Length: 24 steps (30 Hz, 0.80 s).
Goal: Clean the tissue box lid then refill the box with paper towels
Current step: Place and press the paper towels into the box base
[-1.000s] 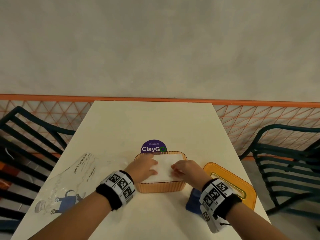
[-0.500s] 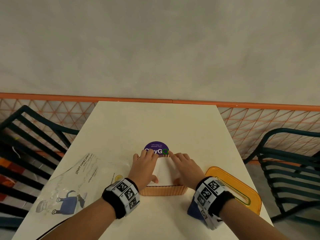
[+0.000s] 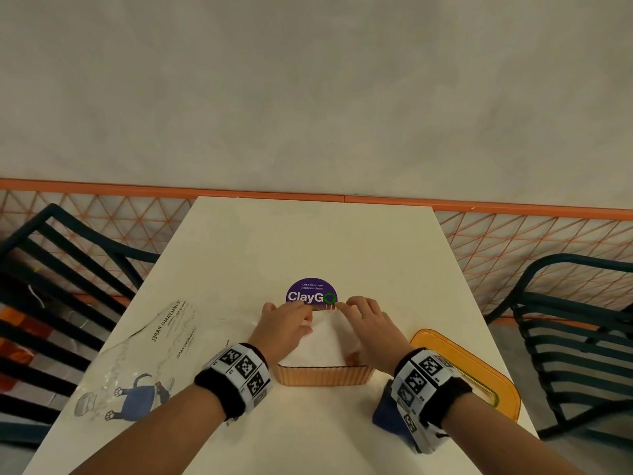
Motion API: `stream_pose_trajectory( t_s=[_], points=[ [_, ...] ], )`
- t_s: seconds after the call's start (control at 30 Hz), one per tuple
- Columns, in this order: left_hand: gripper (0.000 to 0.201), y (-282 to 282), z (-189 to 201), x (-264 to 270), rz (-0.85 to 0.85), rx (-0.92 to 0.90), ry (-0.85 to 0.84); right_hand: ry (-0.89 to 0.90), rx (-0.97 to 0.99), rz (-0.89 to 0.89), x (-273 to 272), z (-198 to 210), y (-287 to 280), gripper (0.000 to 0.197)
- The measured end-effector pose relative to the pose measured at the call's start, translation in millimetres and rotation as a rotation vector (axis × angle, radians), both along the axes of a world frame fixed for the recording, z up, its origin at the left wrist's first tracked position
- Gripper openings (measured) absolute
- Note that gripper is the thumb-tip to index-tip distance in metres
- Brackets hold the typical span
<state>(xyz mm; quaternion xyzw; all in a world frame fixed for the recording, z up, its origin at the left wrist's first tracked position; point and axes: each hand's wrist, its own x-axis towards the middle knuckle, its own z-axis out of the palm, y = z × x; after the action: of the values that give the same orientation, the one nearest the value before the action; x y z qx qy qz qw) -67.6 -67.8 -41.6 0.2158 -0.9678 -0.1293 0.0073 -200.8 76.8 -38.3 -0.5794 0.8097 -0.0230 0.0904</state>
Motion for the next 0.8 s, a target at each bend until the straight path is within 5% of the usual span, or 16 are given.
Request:
stream_pose_trajectory(
  t_s=[0.2, 0.33, 0.53, 0.8],
  points=[
    [0.018, -6.4, -4.6, 4.0, -0.089, -0.019, 0.063, 0.026, -0.023, -0.007, -0.2, 5.2, -0.4, 0.072],
    [0.032, -10.6, -9.5, 7.2, -0.105, 0.005, 0.166, 0.018, 0.000, -0.026, -0.5, 4.7, 0.8, 0.081],
    [0.028, -9.2, -12.8, 6.7, -0.171, -0.154, 0.277, 0.027, 0.013, -0.022, 0.3, 2.8, 2.3, 0.085],
    [0.043, -7.5, -14.1, 3.0, -0.161, -0.285, 0.263, 0.012, 0.035, -0.042, 0.2, 2.0, 2.5, 0.095]
  ],
)
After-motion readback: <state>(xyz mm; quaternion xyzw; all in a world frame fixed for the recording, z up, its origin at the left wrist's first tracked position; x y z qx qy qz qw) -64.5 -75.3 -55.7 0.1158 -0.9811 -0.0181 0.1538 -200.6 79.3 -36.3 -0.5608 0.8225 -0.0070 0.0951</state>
